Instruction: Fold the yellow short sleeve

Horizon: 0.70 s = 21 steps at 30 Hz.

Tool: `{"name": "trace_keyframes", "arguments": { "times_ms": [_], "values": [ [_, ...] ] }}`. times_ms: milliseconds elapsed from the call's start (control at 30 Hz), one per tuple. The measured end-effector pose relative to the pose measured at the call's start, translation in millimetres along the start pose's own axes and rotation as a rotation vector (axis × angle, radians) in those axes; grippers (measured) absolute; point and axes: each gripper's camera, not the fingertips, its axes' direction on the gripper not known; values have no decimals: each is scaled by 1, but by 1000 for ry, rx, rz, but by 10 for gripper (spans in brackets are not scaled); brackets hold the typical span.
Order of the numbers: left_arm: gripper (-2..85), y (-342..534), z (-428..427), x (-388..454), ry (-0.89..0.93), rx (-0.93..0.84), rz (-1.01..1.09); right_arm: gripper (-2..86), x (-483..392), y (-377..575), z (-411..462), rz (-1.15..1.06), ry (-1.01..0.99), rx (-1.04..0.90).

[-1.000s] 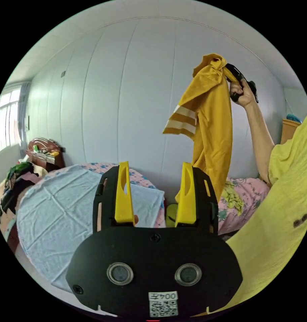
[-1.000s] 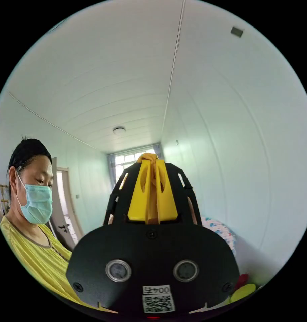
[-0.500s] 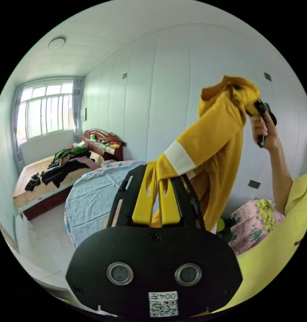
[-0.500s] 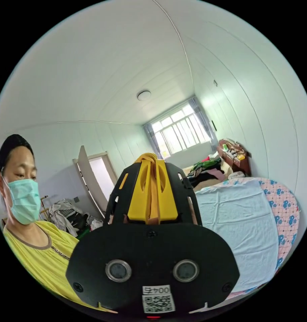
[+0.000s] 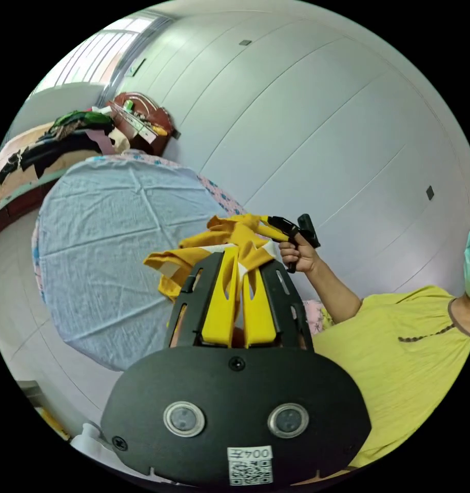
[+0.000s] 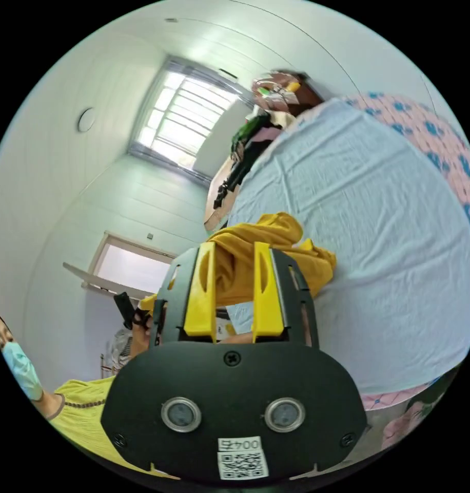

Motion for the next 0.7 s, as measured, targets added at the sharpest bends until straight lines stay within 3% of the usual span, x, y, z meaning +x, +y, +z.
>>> {"name": "trace_keyframes", "arguments": {
  "times_ms": [67,200,500,633,700],
  "values": [
    [-4,19,48,-21,68,-55,-55,180,42,6,16,127,-17,-28],
    [-4,34,104,-39,91,-158,-36,210,68,33,32,212,31,-36],
    [-3,17,148,-31,344,-418,372,244,33,105,130,473,-101,52],
    [-2,24,156,-20,457,-511,589,206,18,95,176,580,-172,190],
    [-1,29,162,-17,500,-552,647,105,7,82,187,591,-113,226]
  ]
}}
